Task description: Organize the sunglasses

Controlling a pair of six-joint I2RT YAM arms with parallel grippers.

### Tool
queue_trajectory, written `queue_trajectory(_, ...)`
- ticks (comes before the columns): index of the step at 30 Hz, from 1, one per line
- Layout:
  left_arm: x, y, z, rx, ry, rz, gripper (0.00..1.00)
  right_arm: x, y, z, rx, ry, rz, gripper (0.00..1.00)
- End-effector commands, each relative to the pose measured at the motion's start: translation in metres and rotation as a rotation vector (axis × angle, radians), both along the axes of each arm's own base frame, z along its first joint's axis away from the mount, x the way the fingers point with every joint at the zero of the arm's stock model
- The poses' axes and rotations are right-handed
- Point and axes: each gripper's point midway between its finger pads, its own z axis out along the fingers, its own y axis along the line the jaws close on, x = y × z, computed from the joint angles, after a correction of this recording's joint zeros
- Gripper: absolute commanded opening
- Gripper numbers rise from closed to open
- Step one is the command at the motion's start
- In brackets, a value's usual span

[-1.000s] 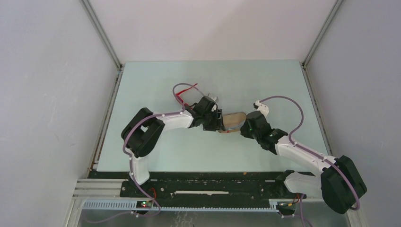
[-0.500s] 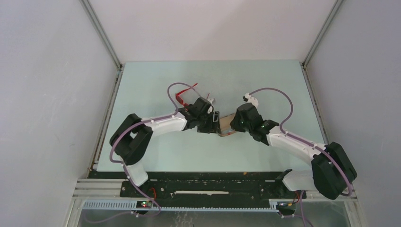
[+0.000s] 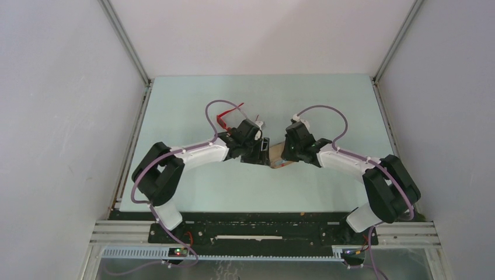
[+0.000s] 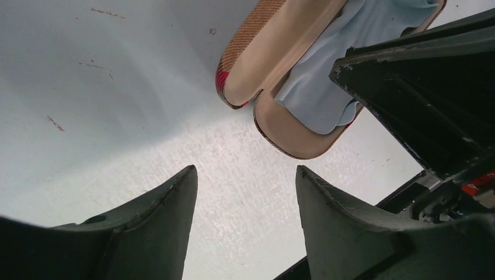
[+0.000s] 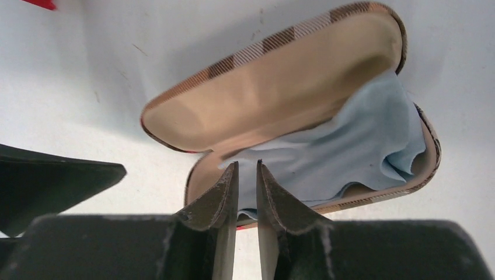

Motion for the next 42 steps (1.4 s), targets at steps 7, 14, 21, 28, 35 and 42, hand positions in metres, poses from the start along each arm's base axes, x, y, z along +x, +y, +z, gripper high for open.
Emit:
queue_trajectory(7,0.009,-0.013,0.016,-0.048,-0.037,-0.037,0.68,-0.024,-0.011,-0.011,-0.028,0.022,0.038,0.24)
queue_trajectory(14,0.026,-0.023,0.035,-0.035,-0.125,-0.12,0.69,-0.031,-0.01,-0.021,-0.046,0.011,0.094,0.23)
queue_trajectory(21,0.037,-0.027,0.039,0.01,-0.194,-0.23,0.71,-0.03,-0.012,-0.027,-0.075,-0.014,0.159,0.22)
queue_trajectory(28,0.038,-0.038,0.036,-0.027,-0.198,-0.264,0.64,-0.029,-0.009,-0.023,-0.051,-0.026,0.171,0.22)
queue_trajectory(35,0.038,-0.045,0.036,-0.052,-0.205,-0.287,0.59,-0.029,-0.008,-0.021,-0.039,-0.027,0.167,0.22)
queue_trajectory(42,0.041,-0.047,0.032,-0.039,-0.23,-0.291,0.5,-0.028,-0.008,-0.019,-0.024,-0.027,0.169,0.22)
